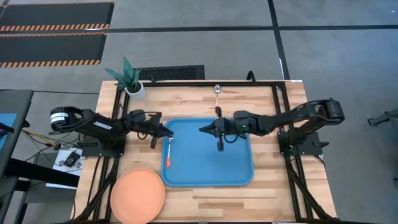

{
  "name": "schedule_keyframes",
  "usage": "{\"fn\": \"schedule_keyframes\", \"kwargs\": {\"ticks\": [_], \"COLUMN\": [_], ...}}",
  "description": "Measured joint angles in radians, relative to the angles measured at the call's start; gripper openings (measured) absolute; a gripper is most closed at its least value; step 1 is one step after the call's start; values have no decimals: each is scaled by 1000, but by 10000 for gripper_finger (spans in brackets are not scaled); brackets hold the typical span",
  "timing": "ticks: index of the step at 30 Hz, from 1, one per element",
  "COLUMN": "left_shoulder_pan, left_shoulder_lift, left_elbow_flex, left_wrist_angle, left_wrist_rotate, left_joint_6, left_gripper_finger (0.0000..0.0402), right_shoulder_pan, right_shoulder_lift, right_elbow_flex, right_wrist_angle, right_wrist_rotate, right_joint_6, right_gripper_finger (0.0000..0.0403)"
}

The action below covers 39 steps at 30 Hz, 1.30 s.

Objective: Pick and place plate/cup/fork/spoon on tray
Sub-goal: Put the orange plate on the blue serving tray

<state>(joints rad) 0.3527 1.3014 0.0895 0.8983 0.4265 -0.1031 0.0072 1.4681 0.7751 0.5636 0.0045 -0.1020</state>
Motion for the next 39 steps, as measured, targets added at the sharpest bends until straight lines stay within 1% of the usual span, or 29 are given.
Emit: {"fn": "schedule_keyframes", "kwargs": {"ticks": [3, 6, 10, 14, 16, 18, 22, 28, 30, 32, 35, 39], "left_shoulder_pan": [-57, -104, -170, -231, -256, -283, -364, -539, -598, -653, -721, -804], "left_shoulder_lift": [-7, -9, -29, -60, -82, -81, -93, -93, -93, -93, -93, -93], "left_elbow_flex": [-1, 0, 0, 9, 22, 58, 151, 317, 365, 411, 474, 551], "left_wrist_angle": [-43, -56, -65, -130, -191, -261, -483, -809, -920, -1019, -1164, -1351], "left_wrist_rotate": [-82, -112, -133, -194, -211, -231, -306, -426, -452, -467, -467, -485], "left_joint_6": [24, 10, -17, -21, -26, -35, -55, -91, -122, -160, -257, -374], "left_gripper_finger": [0, 0, 0, 0, 0, 0, 0, 0, 0, 0, 0, 9], "right_shoulder_pan": [9, 23, 38, 43, 44, 52, 78, 190, 240, 290, 357, 428], "right_shoulder_lift": [-67, -100, -100, -73, -54, -30, 43, 101, 110, 122, 141, 187], "right_elbow_flex": [-49, -110, -183, -227, -241, -249, -251, -259, -271, -279, -279, -278], "right_wrist_angle": [4, 42, 142, 214, 265, 263, 312, 442, 476, 490, 520, 613], "right_wrist_rotate": [24, 34, 28, -10, -33, -37, -36, -30, 14, 99, 210, 291], "right_joint_6": [5, 8, 29, 62, 79, 99, 114, 135, 145, 157, 165, 166], "right_gripper_finger": [4, 3, 5, 4, 4, 5, 5, 5, 4, 4, 5, 7]}}
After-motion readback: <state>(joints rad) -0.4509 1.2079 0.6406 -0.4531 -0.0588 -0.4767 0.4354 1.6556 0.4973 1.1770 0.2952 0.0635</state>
